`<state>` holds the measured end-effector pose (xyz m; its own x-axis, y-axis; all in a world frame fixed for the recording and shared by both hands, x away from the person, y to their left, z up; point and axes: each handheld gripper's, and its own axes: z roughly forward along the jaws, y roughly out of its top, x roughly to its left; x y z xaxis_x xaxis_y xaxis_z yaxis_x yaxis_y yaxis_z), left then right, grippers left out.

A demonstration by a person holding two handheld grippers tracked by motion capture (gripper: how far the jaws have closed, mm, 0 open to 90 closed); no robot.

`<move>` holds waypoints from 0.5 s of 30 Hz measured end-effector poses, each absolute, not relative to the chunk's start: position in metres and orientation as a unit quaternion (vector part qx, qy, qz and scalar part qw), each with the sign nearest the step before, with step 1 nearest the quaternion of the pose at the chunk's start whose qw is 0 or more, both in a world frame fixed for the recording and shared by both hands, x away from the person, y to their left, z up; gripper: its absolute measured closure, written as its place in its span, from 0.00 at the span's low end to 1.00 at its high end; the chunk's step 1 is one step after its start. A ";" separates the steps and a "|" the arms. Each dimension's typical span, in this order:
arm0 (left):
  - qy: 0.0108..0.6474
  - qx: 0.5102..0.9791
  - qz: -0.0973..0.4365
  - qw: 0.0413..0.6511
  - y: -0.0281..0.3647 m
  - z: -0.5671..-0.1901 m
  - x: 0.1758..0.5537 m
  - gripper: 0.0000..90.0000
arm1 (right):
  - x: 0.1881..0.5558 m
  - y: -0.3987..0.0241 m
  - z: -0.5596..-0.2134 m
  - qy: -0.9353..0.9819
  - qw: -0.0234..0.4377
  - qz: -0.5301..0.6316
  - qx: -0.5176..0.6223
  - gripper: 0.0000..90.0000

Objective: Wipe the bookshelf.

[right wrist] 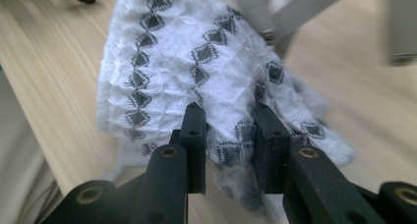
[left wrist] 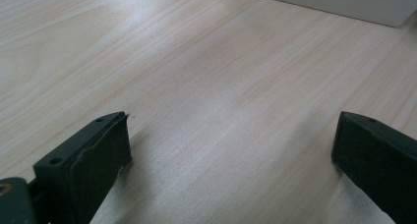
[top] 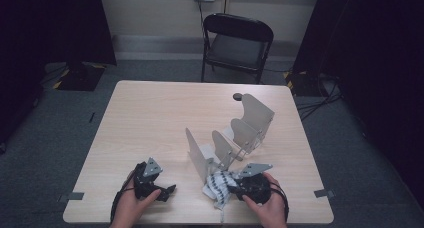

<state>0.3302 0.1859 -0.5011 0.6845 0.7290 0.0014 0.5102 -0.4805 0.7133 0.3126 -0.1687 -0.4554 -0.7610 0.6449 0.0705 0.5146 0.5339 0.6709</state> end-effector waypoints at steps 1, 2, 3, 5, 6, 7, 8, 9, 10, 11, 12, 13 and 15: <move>0.366 0.847 0.154 0.354 0.186 -0.501 0.330 0.01 | 0.312 -0.171 -0.452 0.870 0.096 0.351 0.333 0.78; 0.366 0.847 0.154 0.354 0.186 -0.501 0.330 0.01 | 0.311 -0.176 -0.446 0.867 0.102 0.354 0.334 0.78; 0.366 0.847 0.154 0.354 0.186 -0.501 0.330 0.01 | 0.309 -0.182 -0.436 0.865 0.112 0.358 0.334 0.78; 0.366 0.846 0.154 0.355 0.186 -0.501 0.330 0.01 | 0.308 -0.190 -0.420 0.859 0.127 0.366 0.334 0.78; 0.369 0.845 0.155 0.355 0.185 -0.501 0.330 0.01 | 0.308 -0.194 -0.410 0.856 0.136 0.371 0.334 0.78; 0.369 0.845 0.155 0.355 0.185 -0.501 0.330 0.01 | 0.309 -0.197 -0.401 0.852 0.145 0.377 0.333 0.78; 0.369 0.845 0.155 0.355 0.185 -0.501 0.330 0.01 | 0.311 -0.200 -0.391 0.847 0.155 0.383 0.333 0.78; 0.369 0.845 0.155 0.355 0.185 -0.501 0.330 0.01 | 0.313 -0.201 -0.386 0.846 0.159 0.386 0.332 0.78; 0.369 0.845 0.155 0.355 0.185 -0.501 0.330 0.01 | 0.315 -0.201 -0.380 0.845 0.163 0.388 0.331 0.78; 0.369 0.845 0.155 0.355 0.185 -0.501 0.330 0.01 | 0.318 -0.201 -0.377 0.845 0.168 0.388 0.328 0.78; 0.369 0.845 0.155 0.355 0.185 -0.501 0.330 0.01 | 0.321 -0.200 -0.376 0.846 0.167 0.387 0.327 0.78; 0.369 0.845 0.155 0.355 0.185 -0.501 0.330 0.01 | 0.325 -0.198 -0.378 0.846 0.165 0.386 0.328 0.78; 0.370 0.845 0.155 0.355 0.185 -0.501 0.330 0.01 | 0.329 -0.195 -0.387 0.848 0.155 0.385 0.330 0.78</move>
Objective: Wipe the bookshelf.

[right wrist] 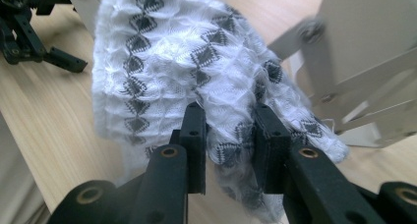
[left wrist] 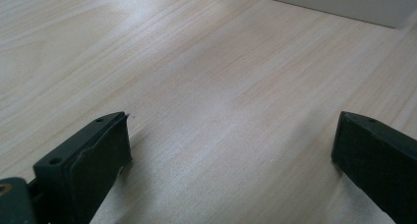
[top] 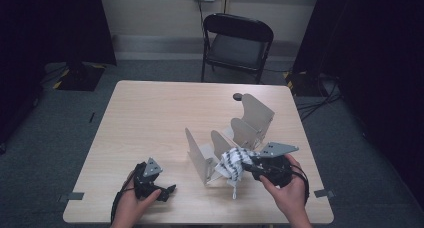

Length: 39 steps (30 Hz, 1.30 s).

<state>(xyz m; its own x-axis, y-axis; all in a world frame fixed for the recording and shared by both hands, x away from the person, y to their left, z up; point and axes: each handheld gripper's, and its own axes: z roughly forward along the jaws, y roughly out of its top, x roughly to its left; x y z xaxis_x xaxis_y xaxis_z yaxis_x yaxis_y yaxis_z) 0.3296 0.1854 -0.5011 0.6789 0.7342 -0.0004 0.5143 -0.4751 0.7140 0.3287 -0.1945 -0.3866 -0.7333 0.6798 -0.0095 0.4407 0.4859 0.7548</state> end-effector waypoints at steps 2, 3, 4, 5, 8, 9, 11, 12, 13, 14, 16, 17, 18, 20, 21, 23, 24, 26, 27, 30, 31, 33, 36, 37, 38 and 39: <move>0.370 0.845 0.155 0.355 0.185 -0.501 0.330 0.01 | 0.330 -0.193 -0.395 0.848 0.146 0.385 0.333 0.78; 0.370 0.844 0.156 0.355 0.185 -0.501 0.330 0.01 | 0.331 -0.191 -0.403 0.852 0.141 0.379 0.333 0.78; 0.370 0.845 0.155 0.355 0.185 -0.501 0.330 0.01 | 0.331 -0.190 -0.407 0.855 0.140 0.373 0.333 0.78; 0.370 0.845 0.155 0.355 0.185 -0.501 0.330 0.01 | 0.331 -0.190 -0.412 0.858 0.138 0.367 0.332 0.78; 0.370 0.845 0.155 0.355 0.185 -0.501 0.330 0.01 | 0.332 -0.188 -0.425 0.864 0.131 0.355 0.332 0.78; 0.370 0.845 0.155 0.355 0.185 -0.501 0.330 0.01 | 0.333 -0.187 -0.429 0.866 0.127 0.352 0.332 0.78; 0.370 0.845 0.155 0.355 0.185 -0.501 0.330 0.01 | 0.334 -0.186 -0.438 0.867 0.121 0.349 0.335 0.78; 0.370 0.845 0.155 0.355 0.185 -0.501 0.330 0.01 | 0.335 -0.186 -0.443 0.868 0.116 0.347 0.337 0.78; 0.370 0.845 0.155 0.355 0.185 -0.501 0.330 0.01 | 0.335 -0.186 -0.447 0.869 0.113 0.344 0.337 0.78; 0.370 0.845 0.155 0.355 0.185 -0.501 0.330 0.01 | 0.336 -0.185 -0.451 0.870 0.111 0.340 0.338 0.78; 0.370 0.845 0.155 0.355 0.185 -0.501 0.330 0.01 | 0.337 -0.185 -0.459 0.871 0.105 0.339 0.341 0.78; 0.370 0.845 0.155 0.355 0.185 -0.501 0.330 0.01 | 0.337 -0.185 -0.462 0.869 0.100 0.342 0.344 0.77; 0.370 0.845 0.155 0.355 0.185 -0.501 0.330 0.01 | 0.337 -0.185 -0.465 0.869 0.098 0.340 0.346 0.77; 0.370 0.845 0.155 0.355 0.185 -0.501 0.330 0.01 | 0.337 -0.186 -0.470 0.870 0.096 0.338 0.347 0.77; 0.370 0.845 0.155 0.355 0.185 -0.501 0.330 0.01 | 0.336 -0.186 -0.472 0.869 0.095 0.339 0.347 0.77; 0.370 0.845 0.155 0.355 0.185 -0.501 0.330 0.01 | 0.336 -0.186 -0.474 0.868 0.094 0.342 0.347 0.77; 0.370 0.844 0.155 0.355 0.185 -0.501 0.330 0.01 | 0.336 -0.186 -0.474 0.867 0.094 0.343 0.348 0.77; 0.370 0.845 0.155 0.355 0.185 -0.501 0.330 0.01 | 0.336 -0.186 -0.475 0.866 0.091 0.345 0.350 0.76; 0.370 0.844 0.155 0.355 0.185 -0.501 0.330 0.01 | 0.336 -0.186 -0.475 0.867 0.091 0.344 0.349 0.76; 0.368 0.845 0.155 0.355 0.186 -0.501 0.330 0.01 | 0.336 -0.187 -0.475 0.868 0.090 0.344 0.347 0.76; 0.370 0.844 0.154 0.356 0.185 -0.501 0.330 0.01 | 0.336 -0.187 -0.475 0.869 0.089 0.343 0.347 0.76; 0.370 0.844 0.155 0.354 0.185 -0.501 0.330 0.00 | 0.335 -0.189 -0.472 0.870 0.087 0.339 0.347 0.76; 0.370 0.845 0.154 0.355 0.185 -0.501 0.330 0.00 | 0.332 -0.195 -0.465 0.867 0.084 0.345 0.349 0.76; 0.371 0.844 0.154 0.355 0.185 -0.501 0.330 0.00 | 0.331 -0.198 -0.462 0.868 0.088 0.344 0.348 0.76; 0.370 0.845 0.154 0.355 0.185 -0.501 0.330 0.00 | 0.329 -0.200 -0.457 0.870 0.095 0.340 0.345 0.76; 0.370 0.845 0.154 0.355 0.185 -0.501 0.330 0.00 | 0.328 -0.203 -0.451 0.870 0.101 0.339 0.343 0.76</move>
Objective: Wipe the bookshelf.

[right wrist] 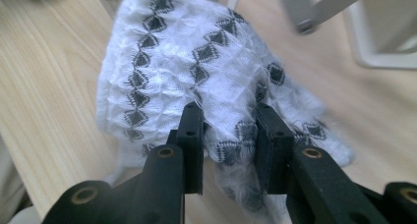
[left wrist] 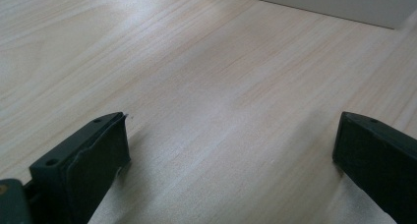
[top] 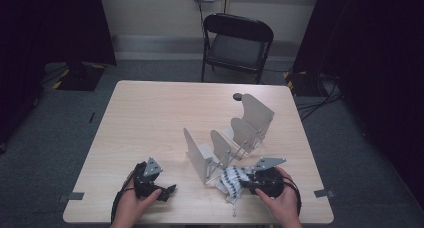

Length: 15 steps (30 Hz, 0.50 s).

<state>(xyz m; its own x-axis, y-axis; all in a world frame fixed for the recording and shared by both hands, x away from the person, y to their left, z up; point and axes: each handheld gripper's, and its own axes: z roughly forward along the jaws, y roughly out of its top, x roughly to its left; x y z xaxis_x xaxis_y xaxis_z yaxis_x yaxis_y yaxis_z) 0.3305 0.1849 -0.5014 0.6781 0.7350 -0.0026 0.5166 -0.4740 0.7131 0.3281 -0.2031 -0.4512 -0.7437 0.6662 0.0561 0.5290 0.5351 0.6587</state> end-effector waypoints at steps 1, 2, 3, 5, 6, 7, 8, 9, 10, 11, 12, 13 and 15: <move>0.371 0.845 0.153 0.355 0.185 -0.501 0.331 0.00 | 0.328 -0.206 -0.445 0.869 0.107 0.341 0.341 0.76; 0.372 0.844 0.152 0.355 0.185 -0.501 0.331 0.00 | 0.327 -0.209 -0.438 0.867 0.112 0.345 0.342 0.76; 0.372 0.844 0.152 0.355 0.185 -0.501 0.331 0.00 | 0.328 -0.212 -0.430 0.864 0.118 0.349 0.342 0.76; 0.372 0.844 0.152 0.355 0.185 -0.501 0.331 0.00 | 0.329 -0.216 -0.413 0.861 0.131 0.359 0.337 0.76; 0.372 0.844 0.152 0.355 0.185 -0.501 0.331 0.00 | 0.330 -0.218 -0.404 0.858 0.139 0.364 0.334 0.76; 0.371 0.844 0.152 0.355 0.185 -0.501 0.331 0.00 | 0.332 -0.220 -0.396 0.855 0.146 0.370 0.332 0.76; 0.372 0.844 0.152 0.355 0.185 -0.501 0.330 0.00 | 0.333 -0.221 -0.388 0.852 0.152 0.377 0.330 0.76; 0.372 0.844 0.152 0.355 0.185 -0.501 0.330 0.00 | 0.335 -0.221 -0.381 0.849 0.161 0.383 0.326 0.76; 0.372 0.844 0.152 0.355 0.185 -0.501 0.330 0.00 | 0.337 -0.221 -0.375 0.847 0.166 0.387 0.325 0.76; 0.372 0.844 0.152 0.355 0.185 -0.501 0.331 0.00 | 0.340 -0.221 -0.371 0.848 0.171 0.385 0.322 0.75; 0.371 0.844 0.152 0.355 0.185 -0.501 0.331 0.00 | 0.342 -0.220 -0.369 0.849 0.170 0.383 0.322 0.75; 0.371 0.844 0.152 0.355 0.185 -0.501 0.331 0.00 | 0.345 -0.218 -0.370 0.851 0.170 0.380 0.320 0.75; 0.369 0.847 0.152 0.352 0.185 -0.501 0.331 0.00 | 0.349 -0.216 -0.374 0.855 0.168 0.372 0.320 0.75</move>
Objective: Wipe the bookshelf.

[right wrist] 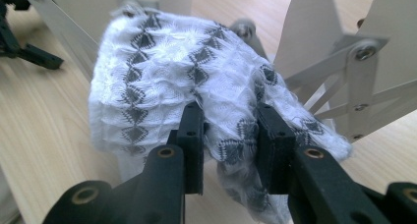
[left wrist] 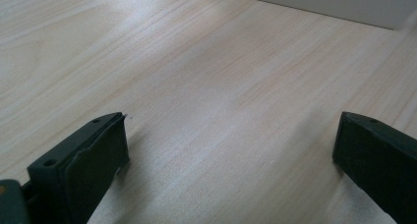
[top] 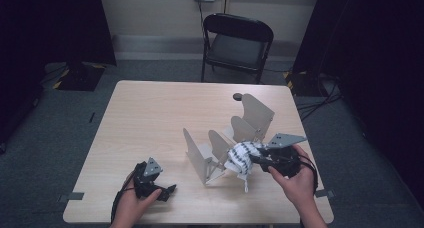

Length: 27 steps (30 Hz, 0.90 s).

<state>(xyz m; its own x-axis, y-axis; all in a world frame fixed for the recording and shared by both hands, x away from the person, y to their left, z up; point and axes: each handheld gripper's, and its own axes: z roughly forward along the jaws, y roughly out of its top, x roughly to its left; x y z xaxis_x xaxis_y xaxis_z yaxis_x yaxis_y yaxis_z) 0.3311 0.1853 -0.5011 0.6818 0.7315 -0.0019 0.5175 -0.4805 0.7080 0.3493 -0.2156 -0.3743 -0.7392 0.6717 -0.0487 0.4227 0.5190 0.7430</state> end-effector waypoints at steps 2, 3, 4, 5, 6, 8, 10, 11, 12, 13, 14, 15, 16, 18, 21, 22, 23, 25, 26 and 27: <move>0.369 0.847 0.152 0.352 0.185 -0.501 0.331 0.00 | 0.352 -0.214 -0.384 0.858 0.162 0.368 0.321 0.75; 0.369 0.847 0.152 0.352 0.185 -0.501 0.331 0.00 | 0.352 -0.213 -0.390 0.859 0.156 0.364 0.325 0.76; 0.369 0.847 0.152 0.352 0.185 -0.501 0.331 0.00 | 0.352 -0.212 -0.398 0.861 0.149 0.360 0.328 0.76; 0.369 0.847 0.152 0.352 0.185 -0.501 0.331 0.00 | 0.351 -0.211 -0.406 0.863 0.143 0.355 0.331 0.75; 0.369 0.847 0.152 0.352 0.185 -0.501 0.331 0.00 | 0.351 -0.211 -0.413 0.866 0.138 0.348 0.332 0.76; 0.368 0.847 0.152 0.353 0.185 -0.501 0.332 0.00 | 0.350 -0.210 -0.428 0.869 0.130 0.340 0.335 0.75; 0.371 0.844 0.151 0.356 0.184 -0.502 0.332 0.00 | 0.349 -0.210 -0.440 0.870 0.123 0.334 0.340 0.75; 0.371 0.844 0.151 0.356 0.184 -0.502 0.332 0.00 | 0.349 -0.211 -0.446 0.871 0.119 0.332 0.344 0.75; 0.371 0.844 0.151 0.356 0.184 -0.501 0.332 0.00 | 0.349 -0.211 -0.451 0.871 0.116 0.328 0.346 0.75; 0.371 0.844 0.151 0.356 0.184 -0.502 0.332 0.00 | 0.349 -0.211 -0.456 0.871 0.115 0.327 0.350 0.75; 0.371 0.844 0.151 0.356 0.184 -0.502 0.332 0.00 | 0.350 -0.212 -0.460 0.870 0.111 0.326 0.353 0.74; 0.371 0.844 0.151 0.356 0.184 -0.502 0.332 0.00 | 0.350 -0.212 -0.464 0.869 0.110 0.326 0.356 0.74; 0.371 0.844 0.151 0.356 0.184 -0.502 0.332 0.00 | 0.350 -0.212 -0.467 0.867 0.109 0.328 0.359 0.74; 0.371 0.844 0.151 0.356 0.184 -0.502 0.332 0.00 | 0.349 -0.211 -0.471 0.866 0.107 0.330 0.359 0.74; 0.371 0.844 0.151 0.356 0.184 -0.502 0.332 0.00 | 0.347 -0.212 -0.473 0.863 0.111 0.334 0.362 0.73; 0.370 0.845 0.152 0.356 0.184 -0.501 0.332 0.00 | 0.346 -0.212 -0.473 0.863 0.110 0.335 0.363 0.73; 0.370 0.845 0.152 0.355 0.184 -0.501 0.332 0.00 | 0.345 -0.213 -0.472 0.862 0.111 0.337 0.363 0.73; 0.369 0.846 0.152 0.354 0.184 -0.501 0.333 0.00 | 0.342 -0.217 -0.469 0.859 0.109 0.343 0.365 0.73; 0.370 0.845 0.152 0.354 0.184 -0.501 0.333 0.00 | 0.340 -0.219 -0.467 0.858 0.110 0.344 0.365 0.73; 0.370 0.846 0.152 0.354 0.184 -0.501 0.333 0.00 | 0.338 -0.222 -0.464 0.858 0.114 0.344 0.364 0.73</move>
